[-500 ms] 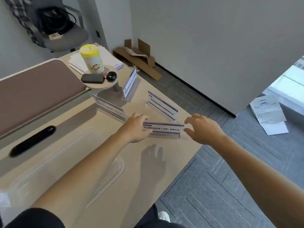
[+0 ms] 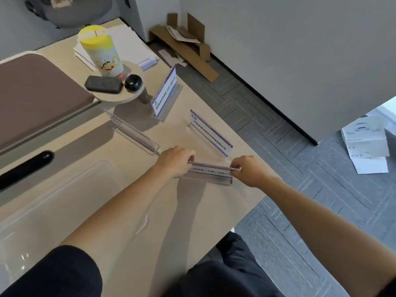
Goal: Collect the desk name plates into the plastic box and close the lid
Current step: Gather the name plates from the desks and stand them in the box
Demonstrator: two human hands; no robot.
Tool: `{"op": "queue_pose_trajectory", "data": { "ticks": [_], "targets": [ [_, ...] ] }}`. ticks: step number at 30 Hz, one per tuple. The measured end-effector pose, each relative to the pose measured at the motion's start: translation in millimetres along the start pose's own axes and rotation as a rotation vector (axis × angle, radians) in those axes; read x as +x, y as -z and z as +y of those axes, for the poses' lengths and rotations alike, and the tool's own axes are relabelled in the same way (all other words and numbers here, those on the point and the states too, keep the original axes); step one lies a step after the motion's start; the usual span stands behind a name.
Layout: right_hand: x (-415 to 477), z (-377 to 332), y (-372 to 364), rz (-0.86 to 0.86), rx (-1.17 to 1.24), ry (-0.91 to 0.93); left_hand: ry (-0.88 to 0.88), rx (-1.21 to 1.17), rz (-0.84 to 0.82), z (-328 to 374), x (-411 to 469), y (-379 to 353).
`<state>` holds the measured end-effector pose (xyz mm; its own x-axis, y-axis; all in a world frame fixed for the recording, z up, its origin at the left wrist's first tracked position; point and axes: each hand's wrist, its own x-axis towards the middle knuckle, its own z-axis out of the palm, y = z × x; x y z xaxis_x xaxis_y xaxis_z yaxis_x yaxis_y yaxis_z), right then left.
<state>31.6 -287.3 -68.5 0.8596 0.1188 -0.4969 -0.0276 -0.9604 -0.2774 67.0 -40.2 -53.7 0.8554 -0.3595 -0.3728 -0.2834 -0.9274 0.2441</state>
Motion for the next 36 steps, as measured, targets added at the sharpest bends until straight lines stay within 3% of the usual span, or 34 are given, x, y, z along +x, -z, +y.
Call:
{"op": "queue_pose_trajectory", "data": {
  "ticks": [5,9,11,14,16,24,28,36],
  "targets": [
    [28,18,10,-0.030,-0.027,0.211,0.080,0.053,-0.124,8,3,-31],
    [41,31,18,-0.060,0.104,0.260,0.193,0.028,-0.015,25,-5,-55],
    [37,33,14,-0.073,0.314,0.203,0.240,-0.012,0.026,31,-6,-62],
    [32,30,-6,-0.177,0.703,-0.029,0.290,-0.042,0.046,38,-6,-65],
    [32,27,-19,-0.185,0.822,-0.117,0.314,-0.066,0.047,40,-7,-64],
    [17,24,-18,-0.249,0.793,-0.090,0.348,-0.112,0.012,56,-41,-52],
    [1,-1,-12,-0.274,0.763,0.054,0.417,-0.121,0.111,53,-85,-34],
    [-27,-113,3,-0.235,0.986,0.280,0.699,-0.192,0.357,45,-178,-8]
  ]
}}
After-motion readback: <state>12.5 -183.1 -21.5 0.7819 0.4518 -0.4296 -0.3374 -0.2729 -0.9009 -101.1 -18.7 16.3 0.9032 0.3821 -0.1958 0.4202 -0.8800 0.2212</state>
